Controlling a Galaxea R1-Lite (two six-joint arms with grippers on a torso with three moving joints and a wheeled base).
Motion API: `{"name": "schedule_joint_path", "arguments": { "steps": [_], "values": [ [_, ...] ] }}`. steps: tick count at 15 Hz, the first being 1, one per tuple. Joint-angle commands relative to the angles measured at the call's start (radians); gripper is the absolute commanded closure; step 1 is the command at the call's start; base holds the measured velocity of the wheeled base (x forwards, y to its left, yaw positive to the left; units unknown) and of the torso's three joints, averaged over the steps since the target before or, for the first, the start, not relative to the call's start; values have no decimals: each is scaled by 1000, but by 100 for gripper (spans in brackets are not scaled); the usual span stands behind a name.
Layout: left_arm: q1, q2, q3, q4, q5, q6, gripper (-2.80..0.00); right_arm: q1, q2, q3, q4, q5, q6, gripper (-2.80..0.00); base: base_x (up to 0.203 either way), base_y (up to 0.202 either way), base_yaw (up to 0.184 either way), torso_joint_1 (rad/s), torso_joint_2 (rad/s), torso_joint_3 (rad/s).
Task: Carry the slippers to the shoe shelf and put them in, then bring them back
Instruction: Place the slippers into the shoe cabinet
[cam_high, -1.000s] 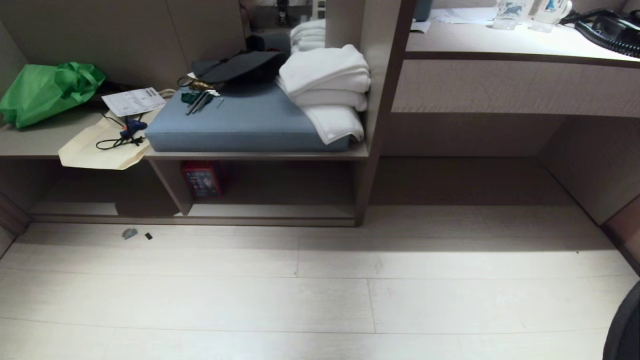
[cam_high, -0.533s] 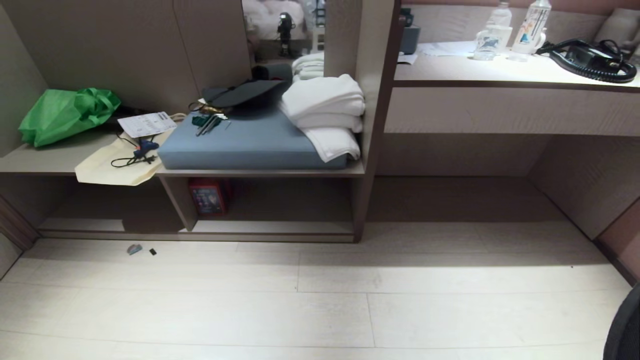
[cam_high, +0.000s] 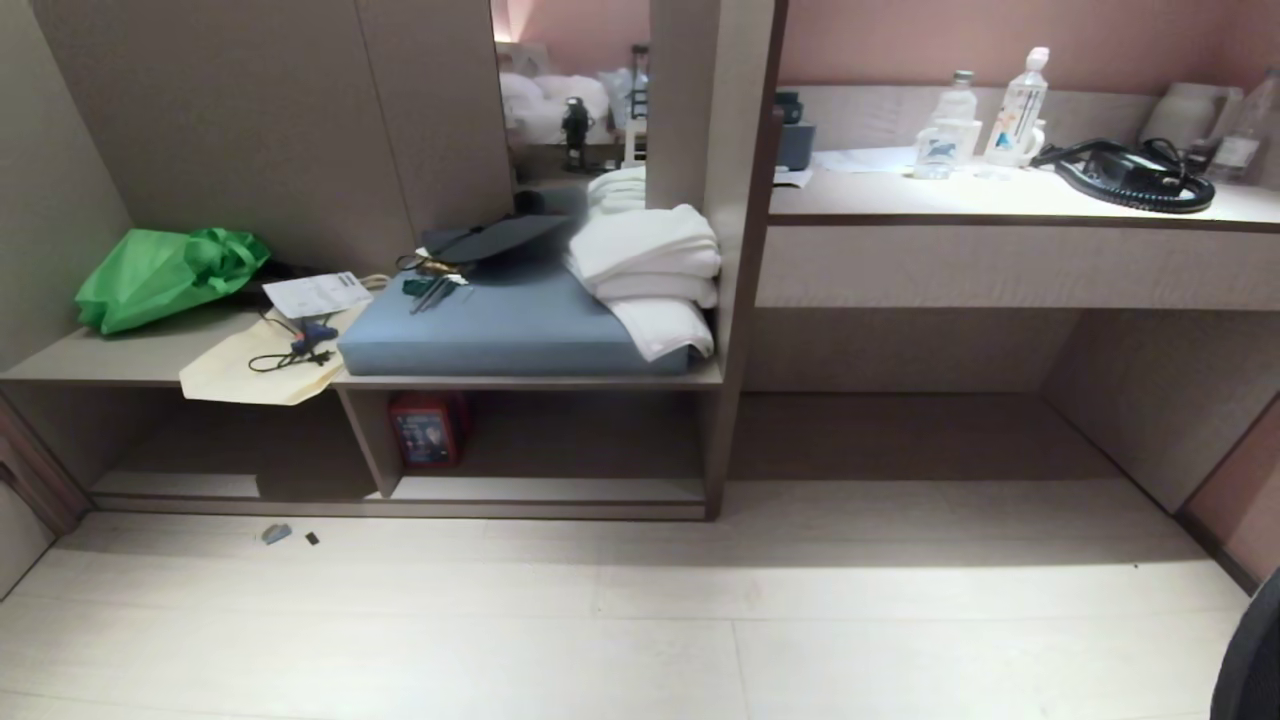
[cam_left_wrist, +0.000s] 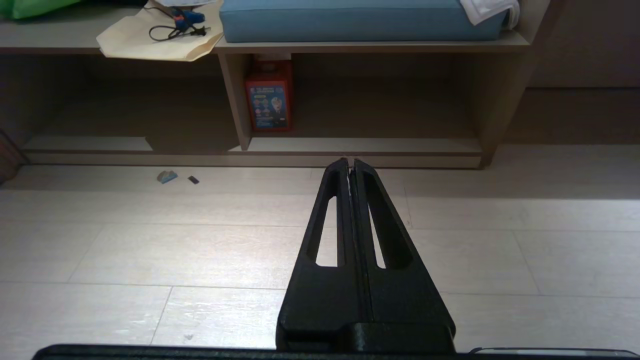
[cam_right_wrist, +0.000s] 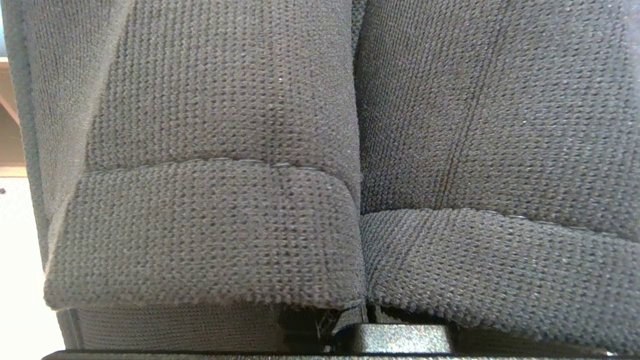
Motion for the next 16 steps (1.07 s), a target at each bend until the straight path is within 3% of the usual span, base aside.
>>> {"name": "schedule_joint_path", "arguments": {
  "steps": [1, 9, 16],
  "values": [
    [0, 1, 0, 0, 0, 0, 0, 0, -2, 0, 0, -1, 0, 0, 0, 0, 0, 0, 2, 80],
    [0, 1, 0, 0, 0, 0, 0, -1, -2, 1, 0, 0, 0, 0, 0, 8, 1, 0, 1, 10],
    [0, 1, 0, 0, 0, 0, 0, 0, -2, 1, 0, 0, 2, 0, 0, 185, -1, 1, 1, 4]
  ]
}}
